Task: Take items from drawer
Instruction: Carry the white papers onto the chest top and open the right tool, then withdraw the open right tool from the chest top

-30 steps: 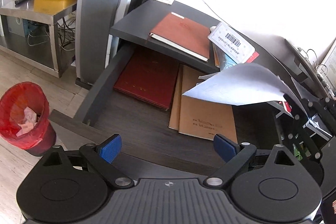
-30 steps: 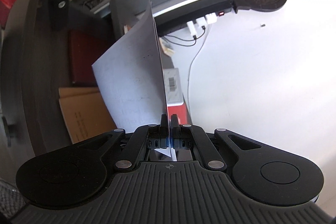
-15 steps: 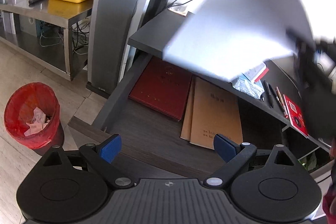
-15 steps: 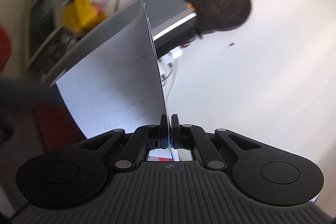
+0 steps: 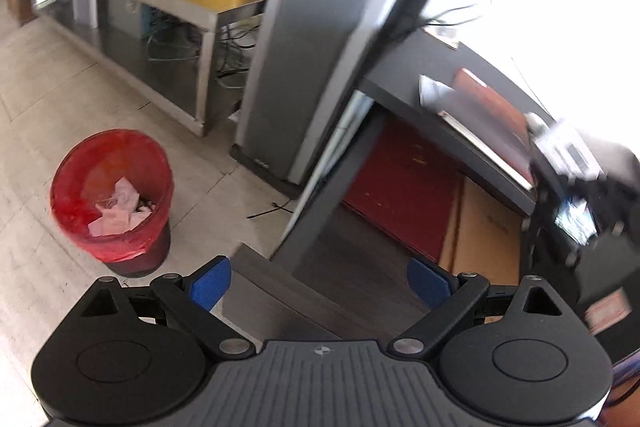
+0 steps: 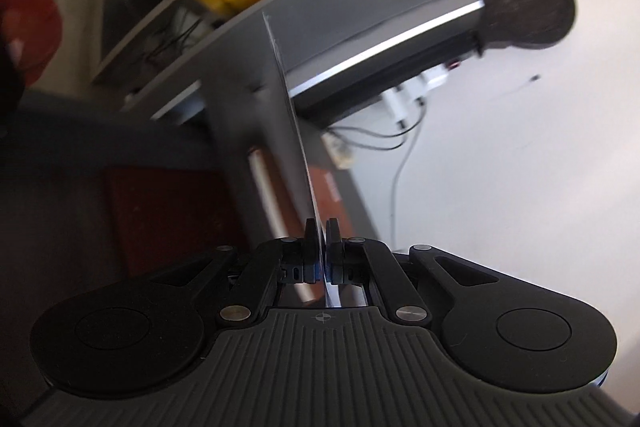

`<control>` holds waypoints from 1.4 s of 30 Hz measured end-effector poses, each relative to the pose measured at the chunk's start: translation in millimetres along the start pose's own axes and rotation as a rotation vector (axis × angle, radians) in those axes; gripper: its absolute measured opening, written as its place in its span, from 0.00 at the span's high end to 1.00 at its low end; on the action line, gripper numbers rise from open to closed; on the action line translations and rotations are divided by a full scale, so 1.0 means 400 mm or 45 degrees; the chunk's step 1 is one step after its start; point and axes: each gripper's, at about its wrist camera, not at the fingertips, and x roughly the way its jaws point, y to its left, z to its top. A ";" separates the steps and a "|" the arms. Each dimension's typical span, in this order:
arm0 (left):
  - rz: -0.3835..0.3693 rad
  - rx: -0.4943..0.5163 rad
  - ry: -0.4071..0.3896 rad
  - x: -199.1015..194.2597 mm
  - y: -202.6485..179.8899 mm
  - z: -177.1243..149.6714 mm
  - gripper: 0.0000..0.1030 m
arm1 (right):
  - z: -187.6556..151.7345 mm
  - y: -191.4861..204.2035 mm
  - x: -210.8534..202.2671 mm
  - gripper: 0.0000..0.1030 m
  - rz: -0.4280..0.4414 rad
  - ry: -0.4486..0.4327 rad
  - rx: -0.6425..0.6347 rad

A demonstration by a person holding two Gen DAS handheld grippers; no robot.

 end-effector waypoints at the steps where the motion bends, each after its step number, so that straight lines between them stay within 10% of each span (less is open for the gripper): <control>1: 0.001 -0.007 0.000 0.004 0.003 0.003 0.09 | -0.004 0.015 0.013 0.98 0.015 0.014 -0.007; 22: 0.021 -0.020 -0.008 0.066 0.013 0.036 0.08 | 0.027 -0.037 0.333 0.96 -0.068 0.222 0.004; 31: 0.016 0.001 -0.004 0.059 0.006 0.028 0.08 | -0.003 -0.068 0.299 0.45 -0.003 0.216 -0.003; 42: -0.007 0.111 -0.066 -0.021 -0.058 -0.006 0.08 | -0.079 -0.205 0.059 0.33 0.228 0.171 0.355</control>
